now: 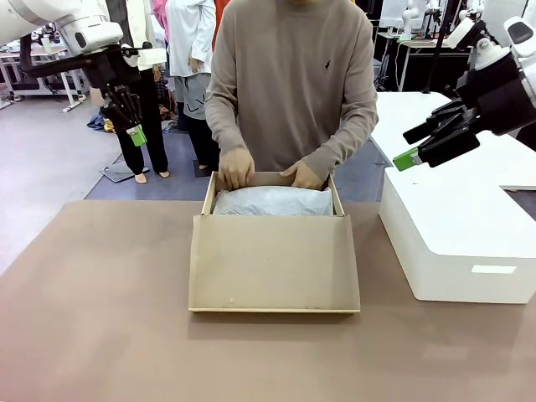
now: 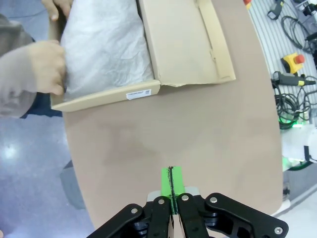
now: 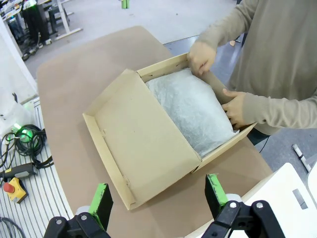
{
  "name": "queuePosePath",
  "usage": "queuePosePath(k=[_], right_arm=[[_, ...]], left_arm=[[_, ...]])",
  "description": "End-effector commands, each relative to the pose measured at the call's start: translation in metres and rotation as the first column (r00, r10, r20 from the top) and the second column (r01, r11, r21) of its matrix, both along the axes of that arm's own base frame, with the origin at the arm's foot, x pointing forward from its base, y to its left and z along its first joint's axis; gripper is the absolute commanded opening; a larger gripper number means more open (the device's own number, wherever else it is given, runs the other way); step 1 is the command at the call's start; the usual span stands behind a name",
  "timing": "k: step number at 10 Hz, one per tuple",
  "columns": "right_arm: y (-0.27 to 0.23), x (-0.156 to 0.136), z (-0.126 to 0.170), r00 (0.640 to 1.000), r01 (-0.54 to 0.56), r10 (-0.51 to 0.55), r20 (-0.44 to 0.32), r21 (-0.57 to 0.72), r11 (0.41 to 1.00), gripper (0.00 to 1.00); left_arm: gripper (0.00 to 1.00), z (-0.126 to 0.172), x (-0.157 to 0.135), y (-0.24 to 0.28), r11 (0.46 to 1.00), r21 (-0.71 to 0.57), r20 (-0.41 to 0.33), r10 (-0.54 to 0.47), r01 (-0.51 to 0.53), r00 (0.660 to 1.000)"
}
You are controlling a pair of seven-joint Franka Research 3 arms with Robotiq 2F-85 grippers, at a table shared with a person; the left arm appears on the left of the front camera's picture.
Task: Pack the shoes into the box.
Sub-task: Close the Shoes Box.
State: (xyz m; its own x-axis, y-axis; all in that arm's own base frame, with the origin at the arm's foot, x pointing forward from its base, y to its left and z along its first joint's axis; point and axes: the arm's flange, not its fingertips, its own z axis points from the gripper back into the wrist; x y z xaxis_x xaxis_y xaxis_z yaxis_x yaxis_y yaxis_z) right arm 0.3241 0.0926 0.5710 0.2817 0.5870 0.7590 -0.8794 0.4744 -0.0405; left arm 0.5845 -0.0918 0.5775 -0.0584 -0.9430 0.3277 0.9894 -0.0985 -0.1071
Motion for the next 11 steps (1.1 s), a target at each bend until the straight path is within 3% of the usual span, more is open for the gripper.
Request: queuePosePath(k=[1, 5, 7, 11], right_arm=[[0.000, 0.002, 0.000, 1.000, -0.016, 0.016, 0.008, 0.020, 1.000, 1.00], [0.000, 0.002, 0.000, 1.000, -0.016, 0.016, 0.008, 0.020, 1.000, 1.00], [0.000, 0.002, 0.000, 1.000, -0.016, 0.016, 0.008, 0.020, 1.000, 1.00], [0.000, 0.002, 0.000, 1.000, -0.016, 0.016, 0.008, 0.020, 1.000, 1.00]], left_arm=[[0.00, 0.000, -0.001, 0.001, 1.000, -0.002, 0.000, -0.001, 0.001, 1.000], [0.00, -0.016, -0.002, 0.000, 0.997, -0.073, -0.026, 0.035, -0.037, 0.999], [0.00, -0.042, -0.009, -0.001, 0.988, -0.124, -0.063, 0.080, -0.088, 0.995], [0.00, -0.097, -0.016, 0.002, 0.980, -0.180, -0.138, 0.059, -0.084, 0.989]])
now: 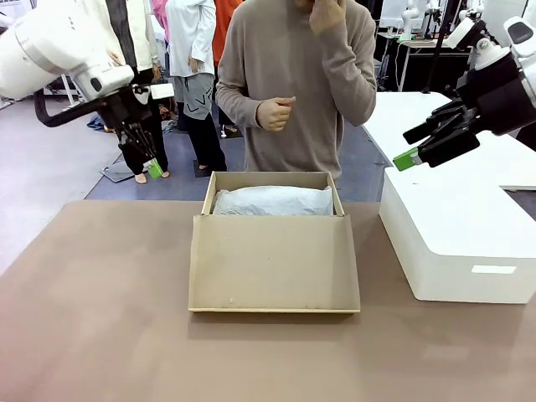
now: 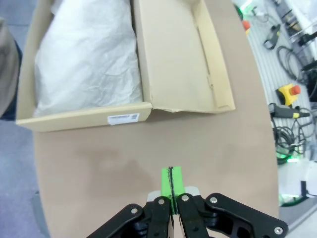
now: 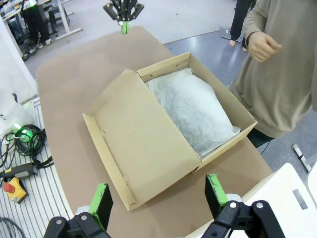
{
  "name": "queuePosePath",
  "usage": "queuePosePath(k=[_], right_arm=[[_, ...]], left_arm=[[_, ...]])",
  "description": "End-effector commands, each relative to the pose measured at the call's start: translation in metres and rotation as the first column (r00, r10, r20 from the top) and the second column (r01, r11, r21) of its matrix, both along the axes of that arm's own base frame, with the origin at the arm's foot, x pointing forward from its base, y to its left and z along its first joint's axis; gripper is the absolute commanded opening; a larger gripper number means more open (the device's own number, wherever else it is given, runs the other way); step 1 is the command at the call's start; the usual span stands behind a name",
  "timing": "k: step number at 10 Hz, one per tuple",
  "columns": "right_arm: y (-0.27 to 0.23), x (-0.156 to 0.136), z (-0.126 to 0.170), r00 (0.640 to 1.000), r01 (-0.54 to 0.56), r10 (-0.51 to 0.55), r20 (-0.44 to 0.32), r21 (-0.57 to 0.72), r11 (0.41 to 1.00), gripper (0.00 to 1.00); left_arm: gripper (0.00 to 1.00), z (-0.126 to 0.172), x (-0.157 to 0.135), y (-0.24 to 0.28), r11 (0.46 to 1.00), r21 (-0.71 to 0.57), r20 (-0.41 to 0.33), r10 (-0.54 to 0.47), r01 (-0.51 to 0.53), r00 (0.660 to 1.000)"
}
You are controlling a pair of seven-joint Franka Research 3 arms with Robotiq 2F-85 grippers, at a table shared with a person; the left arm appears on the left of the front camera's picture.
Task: Pack the shoes into the box.
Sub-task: Close the Shoes Box.
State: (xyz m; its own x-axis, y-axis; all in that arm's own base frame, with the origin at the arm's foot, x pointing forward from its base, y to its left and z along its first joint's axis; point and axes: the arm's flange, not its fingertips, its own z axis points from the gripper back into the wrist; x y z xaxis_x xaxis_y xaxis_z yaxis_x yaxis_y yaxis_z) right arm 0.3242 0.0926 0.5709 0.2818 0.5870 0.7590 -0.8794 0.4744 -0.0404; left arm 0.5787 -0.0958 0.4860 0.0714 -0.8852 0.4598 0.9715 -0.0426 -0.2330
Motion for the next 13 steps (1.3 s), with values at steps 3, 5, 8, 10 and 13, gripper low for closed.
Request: queuePosePath(k=[3, 5, 8, 10, 13], right_arm=[[0.000, 0.002, 0.000, 1.000, -0.016, 0.016, 0.009, 0.020, 1.000, 1.00], [0.000, 0.002, 0.000, 1.000, -0.016, 0.016, 0.009, 0.020, 1.000, 1.00], [0.000, 0.002, 0.000, 1.000, -0.016, 0.016, 0.009, 0.020, 1.000, 1.00], [0.000, 0.002, 0.000, 1.000, -0.016, 0.016, 0.009, 0.020, 1.000, 1.00], [0.000, 0.002, 0.000, 1.000, -0.016, 0.016, 0.009, 0.020, 1.000, 1.00]], left_arm=[[0.00, -0.036, -0.010, 0.006, 0.997, -0.077, -0.054, -0.008, 0.004, 0.998], [0.00, -0.040, -0.010, 0.006, 0.996, -0.086, -0.068, -0.018, 0.012, 0.998], [0.00, -0.039, -0.007, 0.000, 0.999, -0.041, -0.072, -0.001, -0.002, 0.997], [0.00, -0.039, -0.007, 0.000, 0.999, -0.041, -0.072, -0.001, -0.002, 0.997], [0.00, -0.054, -0.007, -0.007, 0.999, -0.037, -0.039, 0.012, -0.013, 0.999]])
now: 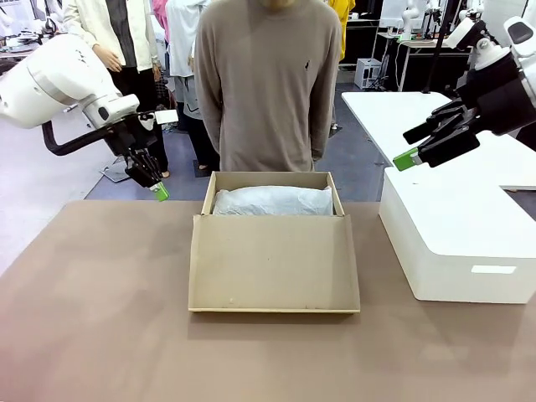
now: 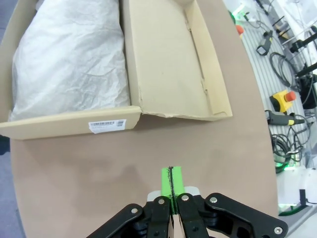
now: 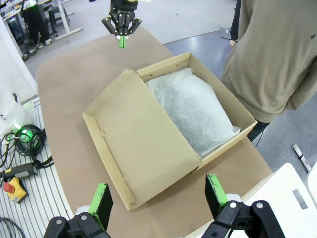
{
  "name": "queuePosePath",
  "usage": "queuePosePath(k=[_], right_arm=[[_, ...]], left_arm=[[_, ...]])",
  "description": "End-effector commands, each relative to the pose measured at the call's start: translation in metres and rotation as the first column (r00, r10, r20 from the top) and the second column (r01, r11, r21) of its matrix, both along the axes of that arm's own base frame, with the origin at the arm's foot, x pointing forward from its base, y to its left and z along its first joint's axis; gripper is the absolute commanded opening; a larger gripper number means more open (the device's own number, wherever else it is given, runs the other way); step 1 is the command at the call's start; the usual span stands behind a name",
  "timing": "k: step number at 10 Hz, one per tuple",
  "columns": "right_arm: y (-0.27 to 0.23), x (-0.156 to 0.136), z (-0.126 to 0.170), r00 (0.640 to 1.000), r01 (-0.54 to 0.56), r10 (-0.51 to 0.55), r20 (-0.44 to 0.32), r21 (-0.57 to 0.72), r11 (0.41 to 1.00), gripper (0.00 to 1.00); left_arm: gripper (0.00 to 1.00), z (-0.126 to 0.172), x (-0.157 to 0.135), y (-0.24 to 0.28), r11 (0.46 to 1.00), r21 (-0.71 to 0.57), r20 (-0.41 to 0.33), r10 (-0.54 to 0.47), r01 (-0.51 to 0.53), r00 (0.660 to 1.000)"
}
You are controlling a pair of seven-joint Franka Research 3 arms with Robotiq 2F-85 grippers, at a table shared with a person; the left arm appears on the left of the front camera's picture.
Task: Pack the shoes into the box.
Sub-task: Close the Shoes Box.
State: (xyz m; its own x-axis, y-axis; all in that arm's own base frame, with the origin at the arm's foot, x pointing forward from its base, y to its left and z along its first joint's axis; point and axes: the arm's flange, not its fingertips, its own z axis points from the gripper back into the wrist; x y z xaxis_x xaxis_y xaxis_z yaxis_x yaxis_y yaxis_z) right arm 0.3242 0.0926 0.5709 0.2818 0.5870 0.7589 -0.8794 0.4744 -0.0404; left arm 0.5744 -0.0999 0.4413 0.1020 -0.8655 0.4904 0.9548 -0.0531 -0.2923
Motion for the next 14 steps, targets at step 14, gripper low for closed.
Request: queuePosePath(k=[14], right_arm=[[0.000, 0.002, 0.000, 1.000, -0.016, 0.016, 0.009, 0.020, 1.000, 1.00]], left_arm=[[0.00, -0.077, -0.014, -0.020, 0.999, -0.044, -0.028, 0.007, -0.008, 1.000]])
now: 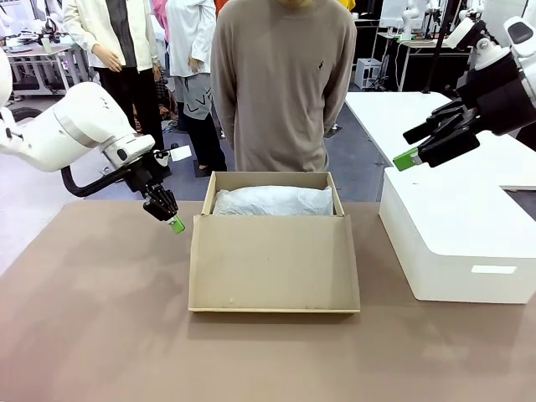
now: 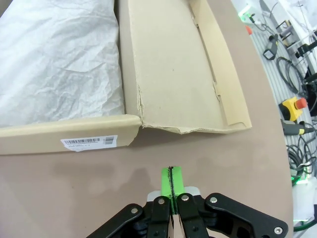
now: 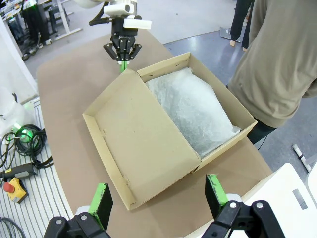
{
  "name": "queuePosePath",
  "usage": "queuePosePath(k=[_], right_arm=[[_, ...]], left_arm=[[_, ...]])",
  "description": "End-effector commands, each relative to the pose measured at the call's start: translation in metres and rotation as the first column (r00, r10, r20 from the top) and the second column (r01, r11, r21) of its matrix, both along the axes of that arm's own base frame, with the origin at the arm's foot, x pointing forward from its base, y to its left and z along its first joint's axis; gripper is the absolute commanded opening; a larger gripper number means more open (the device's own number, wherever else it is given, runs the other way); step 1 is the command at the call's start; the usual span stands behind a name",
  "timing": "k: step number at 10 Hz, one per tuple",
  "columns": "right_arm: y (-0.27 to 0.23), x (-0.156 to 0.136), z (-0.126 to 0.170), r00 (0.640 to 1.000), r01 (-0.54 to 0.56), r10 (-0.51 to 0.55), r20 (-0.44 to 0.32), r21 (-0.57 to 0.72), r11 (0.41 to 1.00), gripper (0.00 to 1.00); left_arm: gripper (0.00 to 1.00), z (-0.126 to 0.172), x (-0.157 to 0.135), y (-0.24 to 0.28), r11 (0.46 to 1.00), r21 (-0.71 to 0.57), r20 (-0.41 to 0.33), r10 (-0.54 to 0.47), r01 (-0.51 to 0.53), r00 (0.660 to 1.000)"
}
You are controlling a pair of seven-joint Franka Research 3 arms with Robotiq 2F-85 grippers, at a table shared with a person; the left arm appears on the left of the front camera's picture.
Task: Pack the shoes into the box.
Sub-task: Close the Shoes Box.
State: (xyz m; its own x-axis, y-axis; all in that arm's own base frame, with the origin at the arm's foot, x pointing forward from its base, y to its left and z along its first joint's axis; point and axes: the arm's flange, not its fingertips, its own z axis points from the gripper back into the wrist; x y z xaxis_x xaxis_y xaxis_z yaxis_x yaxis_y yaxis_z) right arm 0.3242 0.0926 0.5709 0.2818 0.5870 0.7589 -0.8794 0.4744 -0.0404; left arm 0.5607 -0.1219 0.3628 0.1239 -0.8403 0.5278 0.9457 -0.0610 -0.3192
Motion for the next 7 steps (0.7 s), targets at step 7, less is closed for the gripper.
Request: queuePosePath(k=[7], right_arm=[[0.000, 0.002, 0.000, 1.000, -0.016, 0.016, 0.009, 0.020, 1.000, 1.00]], left_arm=[[0.00, -0.025, -0.005, -0.012, 0.999, -0.030, -0.005, 0.028, -0.028, 1.000]])
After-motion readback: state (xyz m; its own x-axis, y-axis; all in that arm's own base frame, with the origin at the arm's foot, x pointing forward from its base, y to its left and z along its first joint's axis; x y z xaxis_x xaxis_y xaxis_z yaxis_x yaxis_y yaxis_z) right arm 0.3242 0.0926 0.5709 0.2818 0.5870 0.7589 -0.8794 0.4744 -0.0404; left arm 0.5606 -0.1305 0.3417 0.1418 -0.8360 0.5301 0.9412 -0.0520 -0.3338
